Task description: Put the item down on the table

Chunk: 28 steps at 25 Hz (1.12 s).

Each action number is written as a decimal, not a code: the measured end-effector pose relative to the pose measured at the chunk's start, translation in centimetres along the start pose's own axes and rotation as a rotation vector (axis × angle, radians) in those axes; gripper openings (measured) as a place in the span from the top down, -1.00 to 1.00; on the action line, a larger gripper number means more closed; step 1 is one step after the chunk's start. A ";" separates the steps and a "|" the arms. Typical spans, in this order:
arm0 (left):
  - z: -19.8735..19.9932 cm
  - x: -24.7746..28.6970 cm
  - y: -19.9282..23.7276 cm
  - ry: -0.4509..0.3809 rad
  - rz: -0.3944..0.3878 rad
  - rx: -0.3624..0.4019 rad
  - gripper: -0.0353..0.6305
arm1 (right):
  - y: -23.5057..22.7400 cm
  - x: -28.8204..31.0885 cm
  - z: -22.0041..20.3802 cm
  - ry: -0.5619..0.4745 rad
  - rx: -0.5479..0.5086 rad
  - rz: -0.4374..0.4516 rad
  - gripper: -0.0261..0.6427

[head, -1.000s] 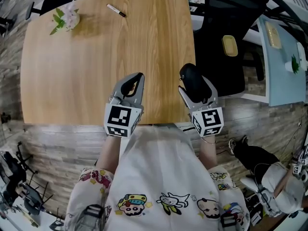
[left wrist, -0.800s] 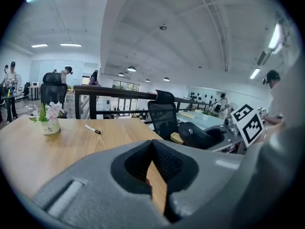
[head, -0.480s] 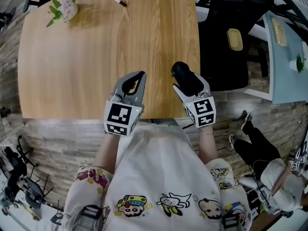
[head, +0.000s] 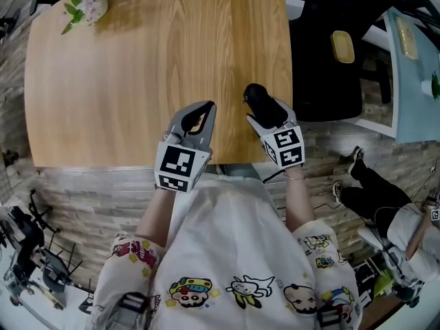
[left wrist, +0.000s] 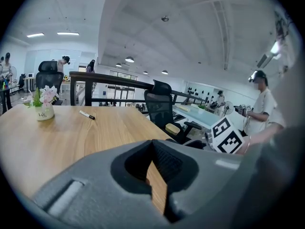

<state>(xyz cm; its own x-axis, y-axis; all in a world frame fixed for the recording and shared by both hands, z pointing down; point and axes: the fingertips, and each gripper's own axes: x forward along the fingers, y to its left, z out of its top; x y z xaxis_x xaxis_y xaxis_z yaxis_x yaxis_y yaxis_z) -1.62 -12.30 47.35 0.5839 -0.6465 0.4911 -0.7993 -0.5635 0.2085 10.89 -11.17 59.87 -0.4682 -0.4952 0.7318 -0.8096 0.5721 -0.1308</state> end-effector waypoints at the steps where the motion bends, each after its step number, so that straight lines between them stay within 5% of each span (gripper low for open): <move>1: -0.1 0.1 0.0 0.001 -0.001 0.000 0.89 | 0.1 0.3 -0.3 0.008 0.006 0.007 -0.14; 12: -1.3 0.1 -0.3 0.017 0.003 -0.006 0.89 | -0.3 2.0 -2.1 0.089 -0.070 -0.043 -0.15; 28: -1.2 0.2 0.1 0.018 0.002 -0.010 0.89 | 0.1 2.4 -2.3 0.106 -0.043 -0.057 -0.23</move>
<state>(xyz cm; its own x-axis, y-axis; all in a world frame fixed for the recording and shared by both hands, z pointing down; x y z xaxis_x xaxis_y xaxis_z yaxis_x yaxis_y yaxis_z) -1.79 -11.86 48.53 0.5798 -0.6384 0.5062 -0.8019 -0.5572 0.2158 10.51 -10.82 63.12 -0.3800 -0.4576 0.8039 -0.8168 0.5739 -0.0595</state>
